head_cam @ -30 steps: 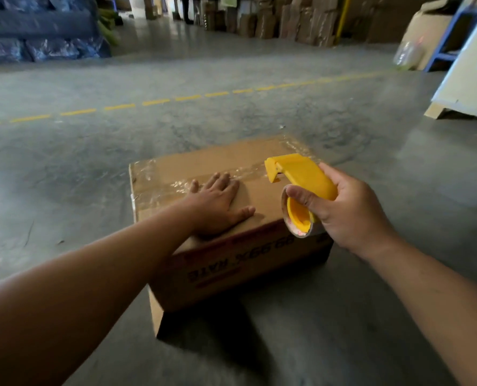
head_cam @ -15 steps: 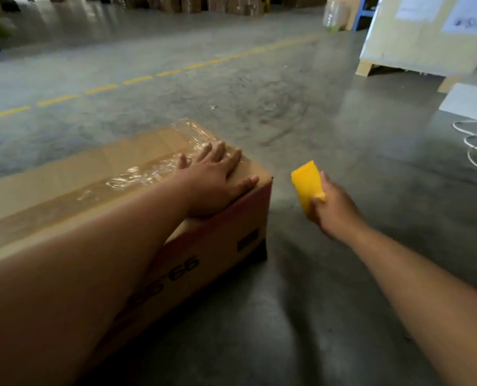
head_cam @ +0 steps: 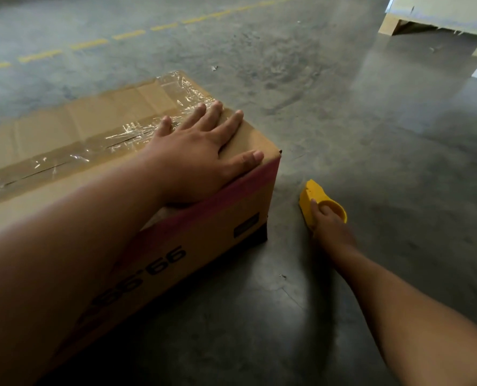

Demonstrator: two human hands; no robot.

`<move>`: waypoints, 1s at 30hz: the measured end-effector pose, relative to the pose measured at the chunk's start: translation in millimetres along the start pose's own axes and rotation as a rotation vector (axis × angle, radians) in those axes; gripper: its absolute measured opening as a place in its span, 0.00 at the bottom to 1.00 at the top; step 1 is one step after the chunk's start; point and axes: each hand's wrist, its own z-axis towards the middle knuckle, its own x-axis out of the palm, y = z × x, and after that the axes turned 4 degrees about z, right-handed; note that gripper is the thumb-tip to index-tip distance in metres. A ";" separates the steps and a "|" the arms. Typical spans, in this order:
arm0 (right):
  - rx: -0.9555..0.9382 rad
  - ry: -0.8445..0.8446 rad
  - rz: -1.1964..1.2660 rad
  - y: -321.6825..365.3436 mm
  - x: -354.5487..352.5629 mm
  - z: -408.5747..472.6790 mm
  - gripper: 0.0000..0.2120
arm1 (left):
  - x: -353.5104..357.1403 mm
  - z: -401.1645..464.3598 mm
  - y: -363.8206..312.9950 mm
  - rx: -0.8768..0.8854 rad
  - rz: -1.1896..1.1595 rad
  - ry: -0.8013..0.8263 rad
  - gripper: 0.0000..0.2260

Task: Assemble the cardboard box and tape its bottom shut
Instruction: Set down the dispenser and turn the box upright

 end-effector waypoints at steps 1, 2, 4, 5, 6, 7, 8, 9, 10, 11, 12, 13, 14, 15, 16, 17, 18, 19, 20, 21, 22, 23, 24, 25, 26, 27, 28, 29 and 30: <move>0.003 0.015 0.004 -0.6 -0.9 -0.2 0.32 | -0.1 0.0 -0.2 0.003 0.000 -0.003 0.39; 0.006 0.027 0.000 -0.5 -2.8 -0.8 0.32 | -0.6 -0.3 -0.2 0.006 -0.002 -0.005 0.39; 0.010 0.018 0.006 2.7 -8.8 -2.8 0.31 | -1.4 -0.2 -0.6 0.009 -0.008 0.000 0.39; 0.012 -0.012 -0.004 4.6 -11.9 -2.9 0.30 | -1.3 -0.2 -0.8 0.011 -0.010 0.002 0.39; 0.023 -0.039 -0.019 8.4 -17.4 -2.6 0.28 | -1.1 -0.5 -0.4 0.010 -0.011 -0.001 0.39; 0.035 -0.066 -0.021 15.5 -25.3 -1.9 0.28 | -1.0 -1.7 0.3 0.006 -0.010 -0.005 0.39; 0.056 -0.089 0.030 25.2 -35.4 -0.6 0.28 | -1.2 -3.5 0.8 0.002 -0.009 -0.009 0.39; 0.077 -0.108 0.147 36.5 -46.9 1.6 0.29 | -1.4 -5.8 0.9 0.000 -0.006 -0.011 0.39; 0.089 -0.108 0.316 50.5 -61.1 3.5 0.29 | -1.6 -8.2 0.5 0.000 -0.002 -0.013 0.40; 0.080 -0.101 0.492 65.2 -77.0 7.3 0.29 | -2.5 -10.1 0.3 0.000 0.000 -0.016 0.40; 0.055 -0.083 0.656 82.0 -96.0 8.6 0.28 | -4.3 -11.4 0.3 0.001 -0.002 -0.017 0.39; 0.021 -0.070 0.804 99.7 -116.2 7.3 0.27 | -7.1 -12.4 2.0 0.002 -0.012 -0.018 0.39; -0.023 -0.064 0.907 117.7 -137.2 3.5 0.26 | -10.4 -13.7 5.7 0.005 -0.027 -0.022 0.38; -0.080 -0.059 0.952 134.7 -158.1 -2.5 0.26 | -13.0 -15.8 11.5 0.012 -0.046 -0.025 0.38; -0.138 -0.047 0.944 151.2 -178.6 -10.2 0.26 | -15.6 -20.4 19.9 0.019 -0.065 -0.025 0.37; -0.194 -0.036 0.922 166.1 -196.7 -17.9 0.25 | -17.5 -27.3 30.8 0.029 -0.079 -0.019 0.37; -0.235 -0.029 0.882 179.5 -212.6 -24.4 0.24 | -18.7 -35.9 43.7 0.038 -0.084 -0.010 0.36; -0.267 -0.017 0.835 192.5 -225.8 -29.6 0.25 | -19.1 -45.8 59.1 0.041 -0.081 0.000 0.36; -0.292 0.007 0.789 206.9 -237.2 -35.4 0.25 | -19.0 -56.6 76.0 0.032 -0.076 0.008 0.36; -0.305 0.037 0.739 221.3 -243.3 -37.8 0.26 | -18.3 -68.3 94.2 0.011 -0.078 0.011 0.36; -0.312 0.068 0.684 237.8 -245.4 -39.1 0.27 | -16.7 -80.6 113.9 -0.025 -0.086 0.012 0.36; -0.319 0.096 0.617 255.3 -244.7 -40.0 0.28 | -14.6 -93.1 134.7 -0.070 -0.093 0.010 0.36; -0.337 0.107 0.526 271.6 -241.6 -40.6 0.30 | -12.5 -105.1 155.5 -0.120 -0.099 0.004 0.36; -0.374 0.117 0.409 285.3 -236.4 -38.9 0.33 | -10.8 -116.7 175.6 -0.176 -0.106 -0.005 0.37; -0.416 0.144 0.281 297.9 -229.4 -35.6 0.35 | -9.5 -129.7 195.2 -0.234 -0.115 -0.009 0.37; -0.441 0.172 0.145 308.5 -222.8 -31.8 0.36 | -9.1 -142.1 213.7 -0.285 -0.125 -0.009 0.38; -0.447 0.190 0.015 317.2 -217.4 -27.8 0.35 | -9.7 -153.4 229.6 -0.324 -0.136 -0.001 0.38; -0.426 0.214 -0.084 322.4 -211.2 -21.7 0.34 | -9.6 -163.5 243.2 -0.355 -0.146 0.007 0.38; -0.402 0.224 -0.134 327.8 -206.4 -15.8 0.33 | -9.4 -171.7 254.9 -0.383 -0.152 0.006 0.38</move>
